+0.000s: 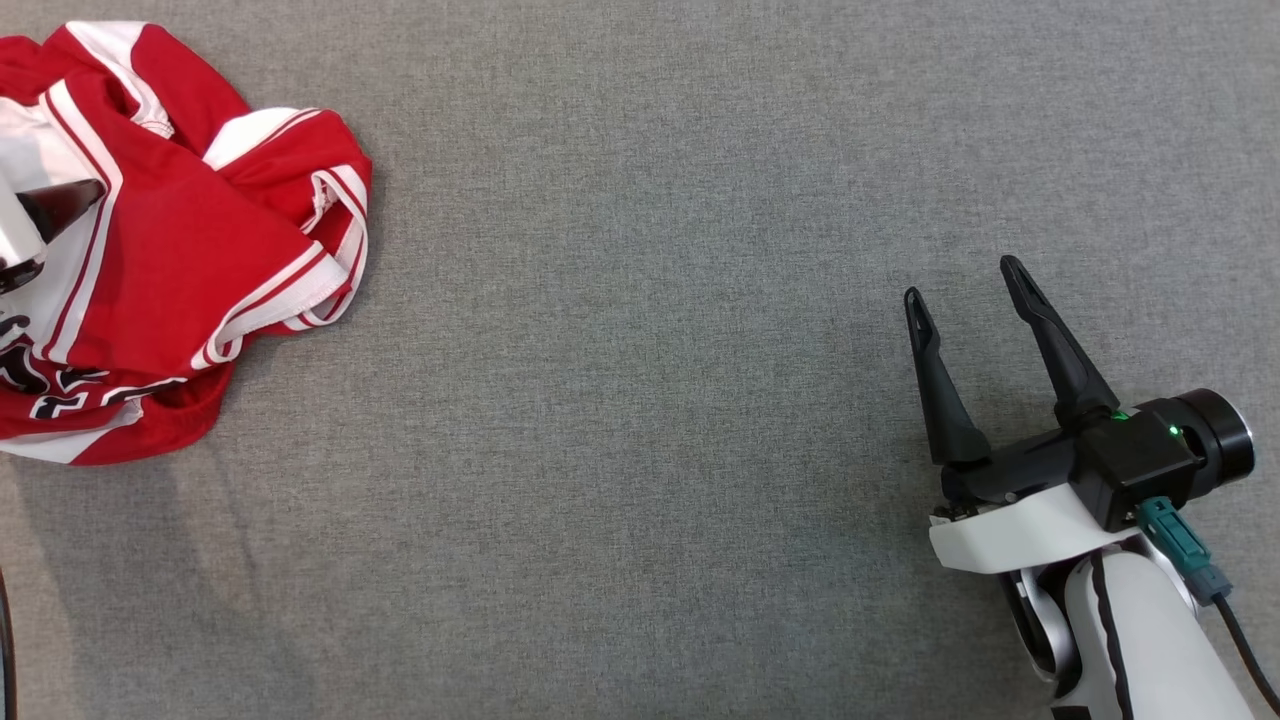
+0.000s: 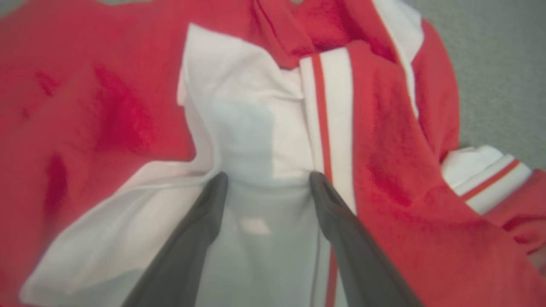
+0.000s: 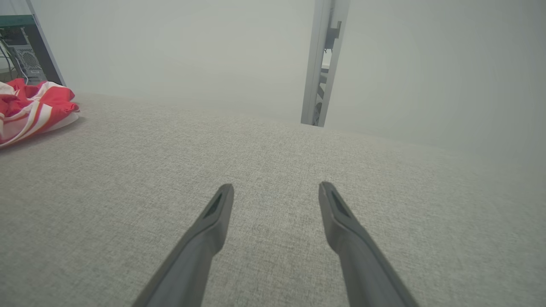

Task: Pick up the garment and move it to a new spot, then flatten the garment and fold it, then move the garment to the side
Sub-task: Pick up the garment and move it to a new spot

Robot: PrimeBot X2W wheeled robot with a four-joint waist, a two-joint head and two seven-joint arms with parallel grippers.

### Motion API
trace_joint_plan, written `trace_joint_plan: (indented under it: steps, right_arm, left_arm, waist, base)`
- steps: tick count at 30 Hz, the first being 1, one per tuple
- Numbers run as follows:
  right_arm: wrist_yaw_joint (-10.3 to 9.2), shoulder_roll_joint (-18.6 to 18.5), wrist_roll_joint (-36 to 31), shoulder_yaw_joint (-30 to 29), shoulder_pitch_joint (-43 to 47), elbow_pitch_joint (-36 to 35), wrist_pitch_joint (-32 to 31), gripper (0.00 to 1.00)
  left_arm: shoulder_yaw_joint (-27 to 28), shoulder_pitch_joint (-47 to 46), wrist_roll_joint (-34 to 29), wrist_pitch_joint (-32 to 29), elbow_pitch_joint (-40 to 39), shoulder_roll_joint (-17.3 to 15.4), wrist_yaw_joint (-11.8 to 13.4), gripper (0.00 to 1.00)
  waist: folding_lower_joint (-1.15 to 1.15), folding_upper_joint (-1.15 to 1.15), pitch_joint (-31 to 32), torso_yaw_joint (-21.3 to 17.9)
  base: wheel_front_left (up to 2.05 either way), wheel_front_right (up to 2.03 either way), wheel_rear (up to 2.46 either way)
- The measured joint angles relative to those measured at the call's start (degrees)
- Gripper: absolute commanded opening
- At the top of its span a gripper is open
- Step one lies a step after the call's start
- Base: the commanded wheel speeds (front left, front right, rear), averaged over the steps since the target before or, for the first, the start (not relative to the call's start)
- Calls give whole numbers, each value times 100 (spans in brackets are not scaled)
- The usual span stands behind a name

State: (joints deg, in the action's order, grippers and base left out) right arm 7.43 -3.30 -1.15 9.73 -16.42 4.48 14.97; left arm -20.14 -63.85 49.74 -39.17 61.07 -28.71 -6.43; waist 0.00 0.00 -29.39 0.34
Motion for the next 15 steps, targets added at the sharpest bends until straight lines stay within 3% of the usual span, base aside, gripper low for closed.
trace_joint_plan:
  steps: [1,2,3,4,10,15]
  right_arm:
    - [0,0,0,0,0,-2,0,100]
    - [0,1,0,-4,-1,-3,0,100]
    - [0,1,-1,-18,-1,-11,0,100]
    - [0,-1,-4,-31,-1,-20,0,100]
    - [0,4,-36,-23,-3,3,0,100]
    - [0,12,-33,4,7,71,1,100]
  left_arm:
    - [-24,-36,-22,-41,45,8,15,100]
    - [-53,-73,-26,-144,85,21,18,91]
    - [-70,-115,-25,-230,121,30,18,19]
    - [-81,-146,-23,-270,136,38,15,0]
    - [-113,-180,-15,-181,265,86,-2,0]
    - [-153,-180,-53,242,361,113,-5,0]
  waist:
    - [0,0,-8,-2]
    - [0,0,-11,0]
    - [0,0,-16,5]
    - [0,0,-23,17]
    - [0,0,42,44]
    - [0,0,243,75]
  base:
    - [0,0,0]
    - [0,0,0]
    - [0,0,0]
    - [0,0,0]
    - [0,0,0]
    - [0,0,0]
